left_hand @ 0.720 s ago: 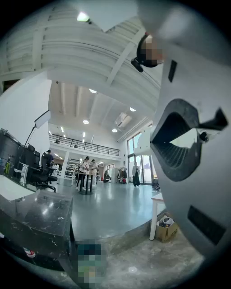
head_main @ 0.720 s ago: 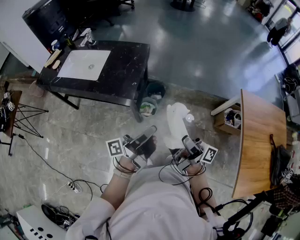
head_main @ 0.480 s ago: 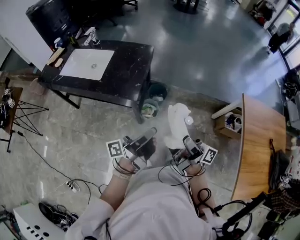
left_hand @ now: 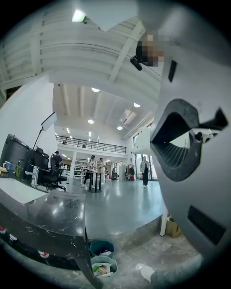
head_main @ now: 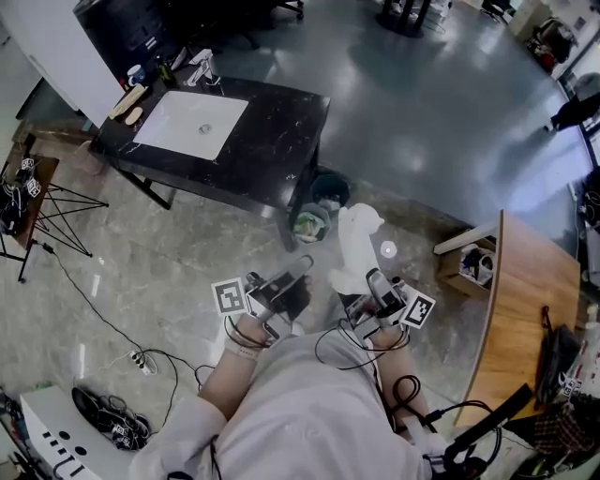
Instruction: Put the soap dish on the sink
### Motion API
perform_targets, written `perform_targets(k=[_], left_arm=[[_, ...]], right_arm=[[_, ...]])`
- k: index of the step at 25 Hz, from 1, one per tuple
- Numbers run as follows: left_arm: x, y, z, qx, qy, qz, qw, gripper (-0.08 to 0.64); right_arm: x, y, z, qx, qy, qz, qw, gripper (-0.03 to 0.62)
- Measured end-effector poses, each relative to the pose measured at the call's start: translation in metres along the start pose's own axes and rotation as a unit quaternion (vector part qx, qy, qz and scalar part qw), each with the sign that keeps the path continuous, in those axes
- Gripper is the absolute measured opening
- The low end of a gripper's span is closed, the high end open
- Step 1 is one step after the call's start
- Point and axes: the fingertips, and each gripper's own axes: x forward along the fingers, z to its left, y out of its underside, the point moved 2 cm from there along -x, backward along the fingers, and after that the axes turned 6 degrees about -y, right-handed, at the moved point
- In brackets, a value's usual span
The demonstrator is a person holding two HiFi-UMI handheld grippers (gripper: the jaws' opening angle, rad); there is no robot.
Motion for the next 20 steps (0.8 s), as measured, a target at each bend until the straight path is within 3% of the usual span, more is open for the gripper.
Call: perform_targets(k=[13,20], left_arm=[[0.086,-0.062,0.049,0.009,-0.036,-0.023,0.9990,0.006],[0.155,-0.108,0.077,0.014,-0.059,-0.057,0.9966,0.006]], right_arm=[[0.012,-0.103,-0.076,0.035,-0.001,0.000,0.999,0.468],[0.035,-0.182,-0.117,0.064,-0.007,0.041,0.997,0.468]])
